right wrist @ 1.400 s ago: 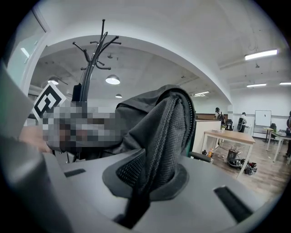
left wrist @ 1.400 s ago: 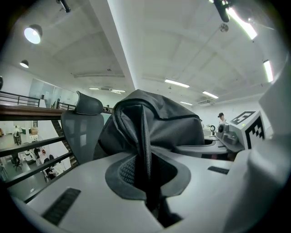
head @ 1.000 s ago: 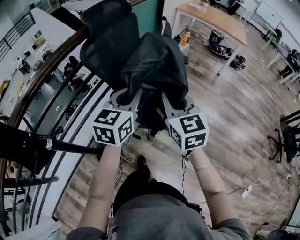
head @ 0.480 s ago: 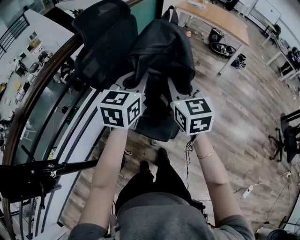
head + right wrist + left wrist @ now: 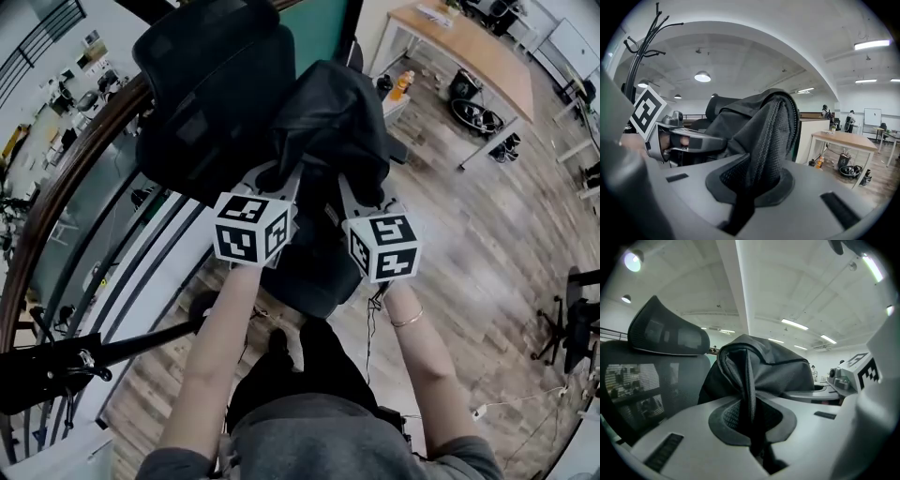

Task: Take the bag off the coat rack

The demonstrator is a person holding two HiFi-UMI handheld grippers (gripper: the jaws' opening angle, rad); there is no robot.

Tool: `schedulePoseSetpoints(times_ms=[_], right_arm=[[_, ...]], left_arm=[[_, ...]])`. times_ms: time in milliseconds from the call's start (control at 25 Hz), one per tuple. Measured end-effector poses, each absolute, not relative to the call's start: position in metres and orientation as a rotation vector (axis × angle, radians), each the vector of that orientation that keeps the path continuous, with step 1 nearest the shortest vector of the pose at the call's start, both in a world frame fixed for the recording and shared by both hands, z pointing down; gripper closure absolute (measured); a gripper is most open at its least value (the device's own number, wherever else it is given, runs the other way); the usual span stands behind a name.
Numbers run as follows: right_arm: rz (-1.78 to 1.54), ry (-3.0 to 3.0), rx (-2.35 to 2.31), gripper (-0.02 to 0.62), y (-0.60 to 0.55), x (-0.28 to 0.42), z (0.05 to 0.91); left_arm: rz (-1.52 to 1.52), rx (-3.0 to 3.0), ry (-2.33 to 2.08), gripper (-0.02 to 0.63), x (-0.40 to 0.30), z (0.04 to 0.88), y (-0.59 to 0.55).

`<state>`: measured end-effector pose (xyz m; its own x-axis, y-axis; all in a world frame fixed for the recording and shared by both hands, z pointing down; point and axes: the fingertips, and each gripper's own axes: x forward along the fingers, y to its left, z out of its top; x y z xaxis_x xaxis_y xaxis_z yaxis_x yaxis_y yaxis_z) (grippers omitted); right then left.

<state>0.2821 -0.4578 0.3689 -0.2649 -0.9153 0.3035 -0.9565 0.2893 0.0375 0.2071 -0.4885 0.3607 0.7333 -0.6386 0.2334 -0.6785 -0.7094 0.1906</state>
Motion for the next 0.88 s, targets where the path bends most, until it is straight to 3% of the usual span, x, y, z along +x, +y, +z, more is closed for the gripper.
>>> schedulePoseSetpoints(times_ms=[880], right_arm=[[0.478, -2.319, 1.402, 0.568, -0.532, 0.299, 0.531]], left_arm=[[0.272, 2.312, -1.242, 0.572, 0.218, 0.527, -0.544]])
